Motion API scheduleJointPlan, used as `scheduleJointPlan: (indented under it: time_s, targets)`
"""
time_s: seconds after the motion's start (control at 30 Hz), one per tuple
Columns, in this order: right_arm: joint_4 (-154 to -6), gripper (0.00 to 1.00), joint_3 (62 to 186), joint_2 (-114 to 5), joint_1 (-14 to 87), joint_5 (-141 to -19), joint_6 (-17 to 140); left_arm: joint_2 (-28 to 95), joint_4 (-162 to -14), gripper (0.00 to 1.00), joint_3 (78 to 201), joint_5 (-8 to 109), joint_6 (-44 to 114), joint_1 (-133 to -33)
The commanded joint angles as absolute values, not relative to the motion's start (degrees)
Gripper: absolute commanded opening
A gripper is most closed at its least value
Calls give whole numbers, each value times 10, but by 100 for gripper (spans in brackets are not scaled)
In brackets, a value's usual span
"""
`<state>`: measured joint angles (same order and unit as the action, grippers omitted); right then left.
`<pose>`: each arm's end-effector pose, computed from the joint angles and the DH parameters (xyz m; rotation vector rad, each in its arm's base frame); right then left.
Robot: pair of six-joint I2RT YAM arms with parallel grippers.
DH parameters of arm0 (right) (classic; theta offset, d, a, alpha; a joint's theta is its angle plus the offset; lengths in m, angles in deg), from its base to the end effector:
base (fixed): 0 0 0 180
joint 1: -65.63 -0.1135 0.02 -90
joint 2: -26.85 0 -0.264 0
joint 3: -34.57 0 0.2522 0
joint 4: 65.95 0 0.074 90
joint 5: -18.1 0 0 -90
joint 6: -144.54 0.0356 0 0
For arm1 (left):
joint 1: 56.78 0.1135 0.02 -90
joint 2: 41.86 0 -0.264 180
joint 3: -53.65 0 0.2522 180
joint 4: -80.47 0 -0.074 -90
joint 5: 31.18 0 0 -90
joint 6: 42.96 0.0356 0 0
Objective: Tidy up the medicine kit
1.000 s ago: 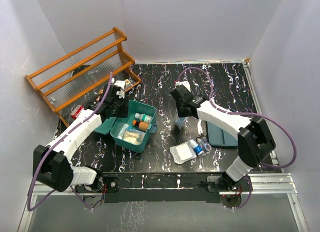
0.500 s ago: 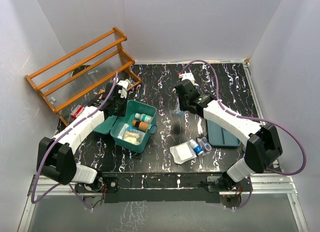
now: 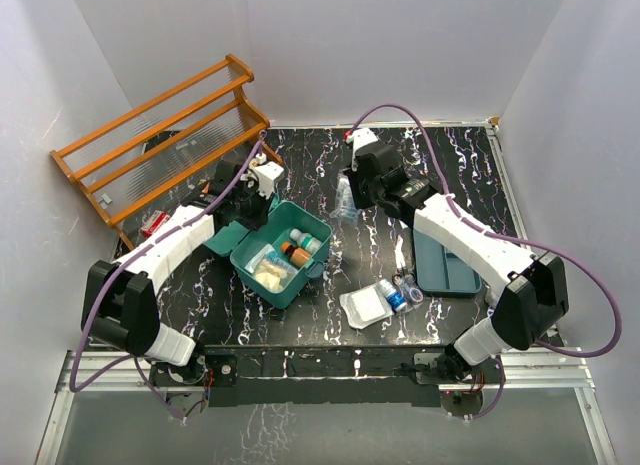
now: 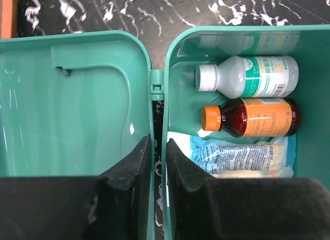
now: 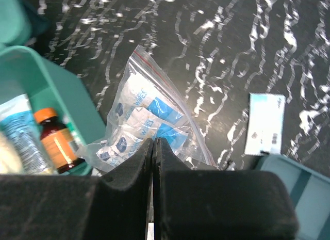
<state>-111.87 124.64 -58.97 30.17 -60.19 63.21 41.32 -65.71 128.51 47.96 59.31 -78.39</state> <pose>0.2759 0.1876 0.3231 -0.4267 2.2452 0.1678 0.2941 -0.1237 0.2660 0.7652 2.1784 -0.3019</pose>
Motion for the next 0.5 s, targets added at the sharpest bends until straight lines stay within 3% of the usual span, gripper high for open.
scheduleJointPlan:
  time_s: [0.0, 0.2, 0.37, 0.47]
  targets:
    - [-1068, 0, 1289, -566, 303, -716, 561, 419, -669, 12, 1316, 392, 683, -793]
    - [-1066, 0, 1293, -575, 302, -843, 532, 409, -674, 16, 1313, 379, 741, -797]
    - [-1072, 0, 1307, -596, 302, -904, 525, 383, -684, 46, 1303, 400, 702, -797]
    - [-1081, 0, 1323, -614, 301, -935, 525, 346, -711, 55, 1287, 441, 659, -796]
